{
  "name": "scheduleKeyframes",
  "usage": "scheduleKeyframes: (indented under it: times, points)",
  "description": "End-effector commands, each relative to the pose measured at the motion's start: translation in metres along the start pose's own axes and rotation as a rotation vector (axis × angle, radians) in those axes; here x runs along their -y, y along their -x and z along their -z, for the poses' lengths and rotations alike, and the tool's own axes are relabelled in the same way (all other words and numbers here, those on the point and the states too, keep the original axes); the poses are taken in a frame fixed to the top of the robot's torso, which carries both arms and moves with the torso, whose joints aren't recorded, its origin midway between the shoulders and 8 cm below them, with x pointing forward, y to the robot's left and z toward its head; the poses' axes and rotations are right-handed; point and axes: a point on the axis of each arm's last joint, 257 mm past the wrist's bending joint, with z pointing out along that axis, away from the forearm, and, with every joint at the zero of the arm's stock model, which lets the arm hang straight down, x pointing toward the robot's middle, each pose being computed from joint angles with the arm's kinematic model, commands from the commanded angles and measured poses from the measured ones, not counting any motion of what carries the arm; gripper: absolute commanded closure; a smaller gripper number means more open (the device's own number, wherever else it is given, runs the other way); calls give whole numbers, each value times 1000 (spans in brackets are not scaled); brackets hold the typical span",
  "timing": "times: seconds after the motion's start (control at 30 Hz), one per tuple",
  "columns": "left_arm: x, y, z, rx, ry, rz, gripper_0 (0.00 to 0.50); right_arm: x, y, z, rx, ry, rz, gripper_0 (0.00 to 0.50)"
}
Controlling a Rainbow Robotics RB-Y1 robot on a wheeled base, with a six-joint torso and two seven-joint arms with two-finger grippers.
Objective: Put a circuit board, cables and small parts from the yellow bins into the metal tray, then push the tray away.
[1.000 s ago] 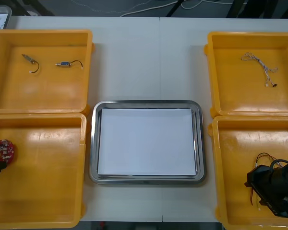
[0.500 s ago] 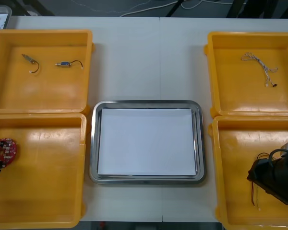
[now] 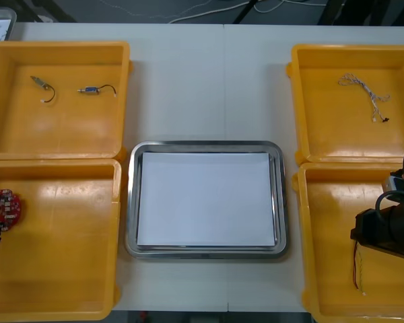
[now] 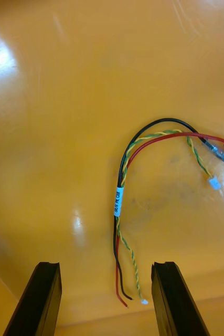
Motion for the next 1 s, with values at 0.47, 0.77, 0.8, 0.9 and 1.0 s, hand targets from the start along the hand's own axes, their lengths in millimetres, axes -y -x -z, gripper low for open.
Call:
scheduleKeyframes:
  times: [0.47, 0.77, 0.8, 0.9, 1.0]
  points:
    - [8, -6, 5, -39, -41, -64, 151, 19, 16, -13, 41, -22, 64, 0]
    - [11, -4, 18, -67, -60, -63, 142, 20, 13, -23, 64, -49, 78, 0]
    - [11, -3, 19, -69, -63, -67, 143, 20, 12, -24, 67, -54, 80, 0]
    - [13, -2, 23, -72, -74, -65, 141, 18, 9, -28, 63, -53, 76, 0]
    - [13, 0, 29, -77, -76, -69, 142, 15, 5, -30, 60, -45, 67, 0]
